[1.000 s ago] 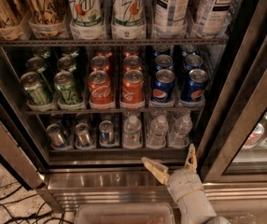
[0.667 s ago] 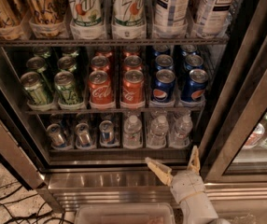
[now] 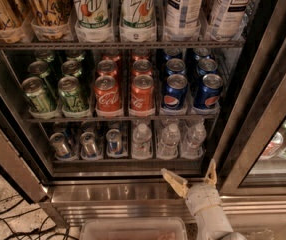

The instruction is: Pick water bottle from bottom shelf of fridge

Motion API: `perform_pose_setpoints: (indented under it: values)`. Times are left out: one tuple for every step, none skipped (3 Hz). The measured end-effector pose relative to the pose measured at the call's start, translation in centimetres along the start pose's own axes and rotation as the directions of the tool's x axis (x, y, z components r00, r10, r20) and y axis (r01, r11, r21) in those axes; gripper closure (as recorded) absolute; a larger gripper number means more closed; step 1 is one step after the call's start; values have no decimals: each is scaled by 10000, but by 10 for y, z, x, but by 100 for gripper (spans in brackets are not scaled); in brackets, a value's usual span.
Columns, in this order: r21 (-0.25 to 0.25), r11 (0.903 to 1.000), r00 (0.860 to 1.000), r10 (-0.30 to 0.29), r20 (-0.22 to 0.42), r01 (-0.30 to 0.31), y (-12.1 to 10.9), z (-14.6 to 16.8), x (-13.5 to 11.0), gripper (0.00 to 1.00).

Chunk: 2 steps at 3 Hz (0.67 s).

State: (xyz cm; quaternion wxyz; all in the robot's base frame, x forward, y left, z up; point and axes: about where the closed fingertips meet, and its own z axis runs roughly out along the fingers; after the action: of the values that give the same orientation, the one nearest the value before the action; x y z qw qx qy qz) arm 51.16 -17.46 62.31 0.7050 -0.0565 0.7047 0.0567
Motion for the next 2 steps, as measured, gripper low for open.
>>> perform_pose_setpoints:
  values:
    - [0,10000,10000,0,0,0,0,0,0,0]
    - [0,10000,10000,0,0,0,0,0,0,19]
